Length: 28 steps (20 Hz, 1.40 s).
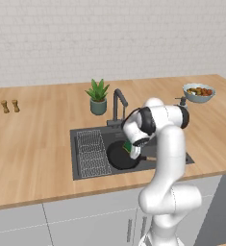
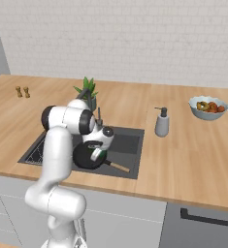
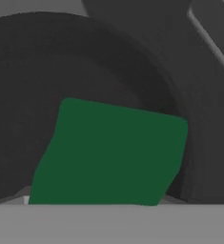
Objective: Pick the pan and sponge and place them into the sink. Then turn on the water.
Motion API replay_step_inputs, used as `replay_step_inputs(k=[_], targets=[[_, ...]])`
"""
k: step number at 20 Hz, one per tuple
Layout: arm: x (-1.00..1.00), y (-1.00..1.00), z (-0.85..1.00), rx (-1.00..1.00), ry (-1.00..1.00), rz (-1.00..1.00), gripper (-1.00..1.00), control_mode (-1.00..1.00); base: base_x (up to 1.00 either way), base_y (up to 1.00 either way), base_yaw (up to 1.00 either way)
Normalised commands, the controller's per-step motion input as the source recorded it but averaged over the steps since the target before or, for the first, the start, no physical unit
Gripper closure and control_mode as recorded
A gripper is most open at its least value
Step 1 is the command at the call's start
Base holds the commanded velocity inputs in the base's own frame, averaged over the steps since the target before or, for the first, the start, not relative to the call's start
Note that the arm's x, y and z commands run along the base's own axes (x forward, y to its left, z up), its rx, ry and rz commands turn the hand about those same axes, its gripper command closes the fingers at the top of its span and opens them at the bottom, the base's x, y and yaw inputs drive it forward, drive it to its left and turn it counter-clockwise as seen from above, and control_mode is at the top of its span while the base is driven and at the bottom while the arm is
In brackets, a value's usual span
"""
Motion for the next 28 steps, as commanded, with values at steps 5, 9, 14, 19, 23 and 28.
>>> replay_step_inputs(k=[5, 9, 14, 19, 23, 28], targets=[[-0.12, 0.0, 0.0, 0.05, -0.21, 0.0, -1.0, -1.0, 0.0, 0.0, 0.0], [-0.18, 0.04, 0.03, 0.01, -0.14, 0.0, -1.0, -1.0, 0.0, 0.0, 0.0], [-0.12, 0.0, 0.48, 0.0, -0.02, 0.0, -1.0, -1.0, 0.0, 0.0, 0.0], [-0.15, 0.0, 0.96, 0.0, 0.0, 0.0, -1.0, -1.0, 0.0, 0.0, 0.0], [-0.11, 0.06, 0.63, -0.02, 0.14, 0.0, -1.0, -1.0, 0.0, 0.0, 0.0], [-0.3, 0.02, 0.62, -0.01, 0.11, -0.01, -1.0, -1.0, 0.0, 0.0, 0.0]])
